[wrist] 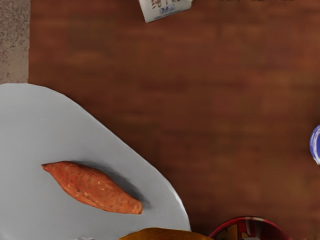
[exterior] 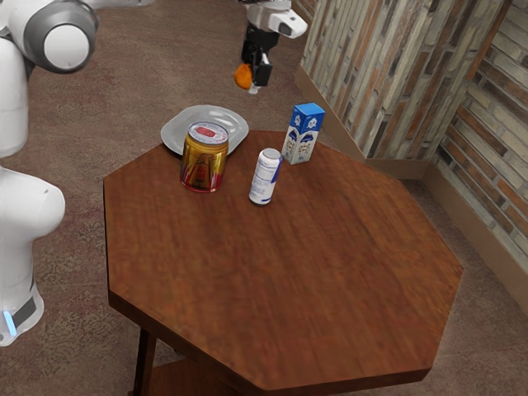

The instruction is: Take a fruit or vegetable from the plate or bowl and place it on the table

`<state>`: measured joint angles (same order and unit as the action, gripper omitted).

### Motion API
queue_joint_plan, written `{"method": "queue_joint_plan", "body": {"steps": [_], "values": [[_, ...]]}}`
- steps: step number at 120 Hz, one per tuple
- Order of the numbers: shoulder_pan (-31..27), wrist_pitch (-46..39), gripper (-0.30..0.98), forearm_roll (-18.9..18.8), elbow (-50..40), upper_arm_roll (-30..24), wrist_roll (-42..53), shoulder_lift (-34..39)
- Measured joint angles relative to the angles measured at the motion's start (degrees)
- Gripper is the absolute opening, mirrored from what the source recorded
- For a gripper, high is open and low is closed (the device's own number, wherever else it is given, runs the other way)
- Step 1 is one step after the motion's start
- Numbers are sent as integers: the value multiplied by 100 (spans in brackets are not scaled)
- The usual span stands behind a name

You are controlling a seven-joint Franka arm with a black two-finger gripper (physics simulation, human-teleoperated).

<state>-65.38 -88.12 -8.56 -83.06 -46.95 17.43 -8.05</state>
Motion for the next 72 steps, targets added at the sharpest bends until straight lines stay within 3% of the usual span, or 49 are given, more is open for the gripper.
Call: {"method": "queue_joint_plan", "body": {"steps": [72], "values": [[-664,475,32,-9,-187,-2679,-951,96]]}}
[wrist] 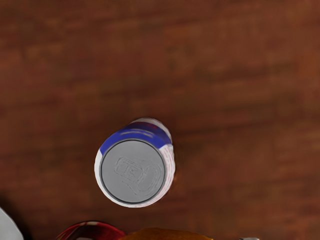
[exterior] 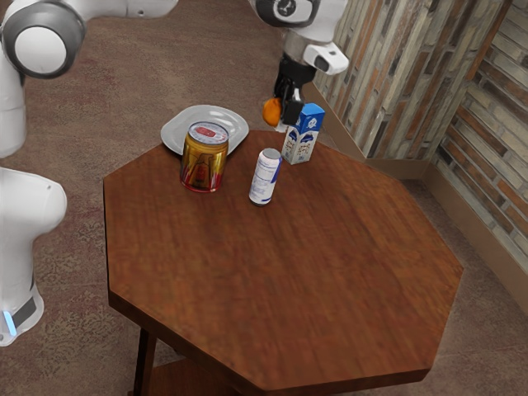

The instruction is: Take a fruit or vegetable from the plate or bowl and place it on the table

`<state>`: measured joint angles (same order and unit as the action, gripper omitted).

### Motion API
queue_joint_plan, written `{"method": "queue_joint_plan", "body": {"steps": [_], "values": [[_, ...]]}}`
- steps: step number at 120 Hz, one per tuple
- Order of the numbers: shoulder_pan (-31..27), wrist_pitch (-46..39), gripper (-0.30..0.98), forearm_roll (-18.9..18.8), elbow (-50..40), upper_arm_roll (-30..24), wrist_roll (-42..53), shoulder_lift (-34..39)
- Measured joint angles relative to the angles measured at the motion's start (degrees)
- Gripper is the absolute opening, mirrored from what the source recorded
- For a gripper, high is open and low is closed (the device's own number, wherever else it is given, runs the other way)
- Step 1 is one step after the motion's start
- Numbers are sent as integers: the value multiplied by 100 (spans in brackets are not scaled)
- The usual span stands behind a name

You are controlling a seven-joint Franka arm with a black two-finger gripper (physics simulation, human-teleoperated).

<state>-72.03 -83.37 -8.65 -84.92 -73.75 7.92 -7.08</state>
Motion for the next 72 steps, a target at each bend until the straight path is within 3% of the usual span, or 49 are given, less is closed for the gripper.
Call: {"method": "queue_joint_plan", "body": {"steps": [23,38,56,72], "values": [[-307,37,32,6,-131,-1176,-389,102],[-1093,45,32,68,-284,-2323,-637,321],[-1959,34,31,282,-323,-3293,-873,711],[-2035,-41,32,450,-431,-3565,-1030,917]]}}
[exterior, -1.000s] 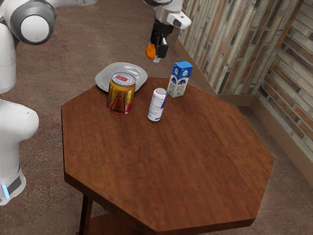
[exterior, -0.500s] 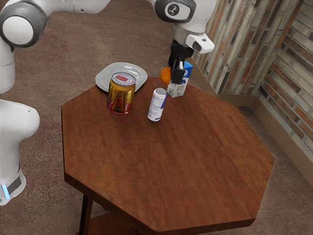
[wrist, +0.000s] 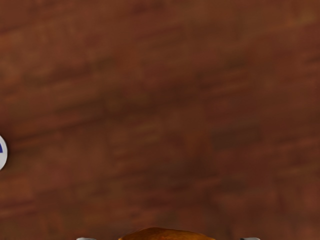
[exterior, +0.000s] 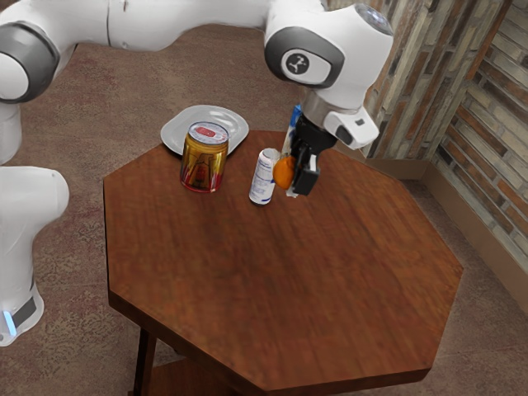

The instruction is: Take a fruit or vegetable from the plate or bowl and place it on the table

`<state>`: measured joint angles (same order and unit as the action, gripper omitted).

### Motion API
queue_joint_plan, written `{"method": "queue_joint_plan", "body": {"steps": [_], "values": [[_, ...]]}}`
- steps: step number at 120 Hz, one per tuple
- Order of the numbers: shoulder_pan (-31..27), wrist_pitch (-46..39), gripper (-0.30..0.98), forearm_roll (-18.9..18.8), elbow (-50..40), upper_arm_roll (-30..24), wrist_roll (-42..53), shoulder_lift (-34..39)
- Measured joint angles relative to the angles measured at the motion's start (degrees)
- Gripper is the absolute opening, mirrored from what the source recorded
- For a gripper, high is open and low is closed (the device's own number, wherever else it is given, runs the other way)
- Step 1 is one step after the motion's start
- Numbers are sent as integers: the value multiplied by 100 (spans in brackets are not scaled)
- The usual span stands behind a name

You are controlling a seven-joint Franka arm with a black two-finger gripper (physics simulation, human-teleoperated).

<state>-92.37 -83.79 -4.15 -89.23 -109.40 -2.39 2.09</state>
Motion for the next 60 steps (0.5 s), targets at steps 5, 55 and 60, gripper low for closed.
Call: {"method": "queue_joint_plan", "body": {"steps": [5,55,60], "values": [[54,-61,32,20,-38,-17,-42,16],[-504,-1418,32,7,-1080,162,-348,245],[-486,-1573,32,7,-1250,177,-369,253]]}}
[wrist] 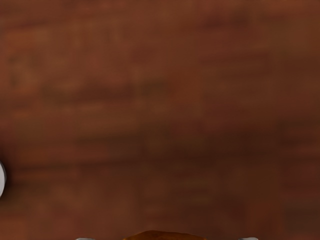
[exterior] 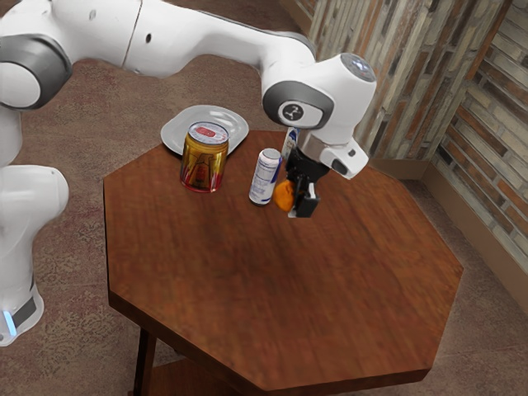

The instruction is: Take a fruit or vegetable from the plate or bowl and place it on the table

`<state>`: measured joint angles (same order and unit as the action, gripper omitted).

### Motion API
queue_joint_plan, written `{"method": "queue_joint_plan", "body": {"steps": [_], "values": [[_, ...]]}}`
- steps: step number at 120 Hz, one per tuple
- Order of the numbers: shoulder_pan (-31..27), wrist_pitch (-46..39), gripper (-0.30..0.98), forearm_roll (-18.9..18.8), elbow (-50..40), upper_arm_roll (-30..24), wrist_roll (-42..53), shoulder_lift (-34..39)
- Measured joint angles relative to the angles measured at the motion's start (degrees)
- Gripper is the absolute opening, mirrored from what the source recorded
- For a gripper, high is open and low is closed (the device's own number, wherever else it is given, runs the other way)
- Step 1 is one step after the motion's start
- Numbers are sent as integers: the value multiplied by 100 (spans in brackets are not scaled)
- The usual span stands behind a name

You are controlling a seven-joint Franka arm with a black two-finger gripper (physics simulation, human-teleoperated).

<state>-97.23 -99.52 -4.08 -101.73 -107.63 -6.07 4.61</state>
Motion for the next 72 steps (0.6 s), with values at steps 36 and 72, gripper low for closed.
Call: {"method": "queue_joint_plan", "body": {"steps": [36,72], "values": [[13,-715,32,19,-438,38,-127,15],[-69,-1066,47,61,-664,41,-183,20]]}}
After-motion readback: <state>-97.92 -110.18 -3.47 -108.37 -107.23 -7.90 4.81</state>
